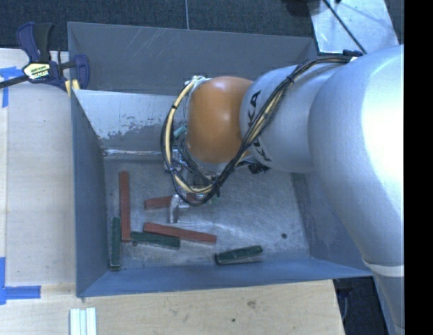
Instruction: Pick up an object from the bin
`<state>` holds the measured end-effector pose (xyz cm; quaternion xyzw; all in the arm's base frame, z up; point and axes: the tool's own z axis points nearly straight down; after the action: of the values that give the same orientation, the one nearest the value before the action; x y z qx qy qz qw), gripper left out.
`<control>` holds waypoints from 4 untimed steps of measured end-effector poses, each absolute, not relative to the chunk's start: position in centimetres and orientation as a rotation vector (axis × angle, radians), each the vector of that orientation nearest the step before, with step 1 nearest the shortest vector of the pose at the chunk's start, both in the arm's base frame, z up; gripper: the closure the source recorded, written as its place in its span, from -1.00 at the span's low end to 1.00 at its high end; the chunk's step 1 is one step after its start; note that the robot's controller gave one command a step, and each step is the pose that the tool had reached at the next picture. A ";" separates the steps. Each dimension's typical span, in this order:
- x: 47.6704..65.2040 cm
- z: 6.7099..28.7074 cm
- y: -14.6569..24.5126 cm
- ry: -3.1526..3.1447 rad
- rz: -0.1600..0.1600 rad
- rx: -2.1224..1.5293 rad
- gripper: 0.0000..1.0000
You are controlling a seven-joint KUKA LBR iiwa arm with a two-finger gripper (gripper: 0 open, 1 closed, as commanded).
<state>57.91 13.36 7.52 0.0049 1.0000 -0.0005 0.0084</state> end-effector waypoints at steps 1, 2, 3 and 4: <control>58.8 7.9 15.5 3.107 0.006 -0.178 1.00; 58.8 7.9 15.5 3.107 0.006 -0.178 1.00; 58.5 8.2 15.5 3.119 0.003 -0.180 1.00; 58.2 10.0 15.4 3.139 -0.002 -0.181 1.00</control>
Offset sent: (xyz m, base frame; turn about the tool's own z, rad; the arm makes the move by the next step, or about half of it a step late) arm 0.0000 0.0000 0.0000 0.0000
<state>58.16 15.41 10.00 -0.0576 0.9983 -0.0006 -0.0013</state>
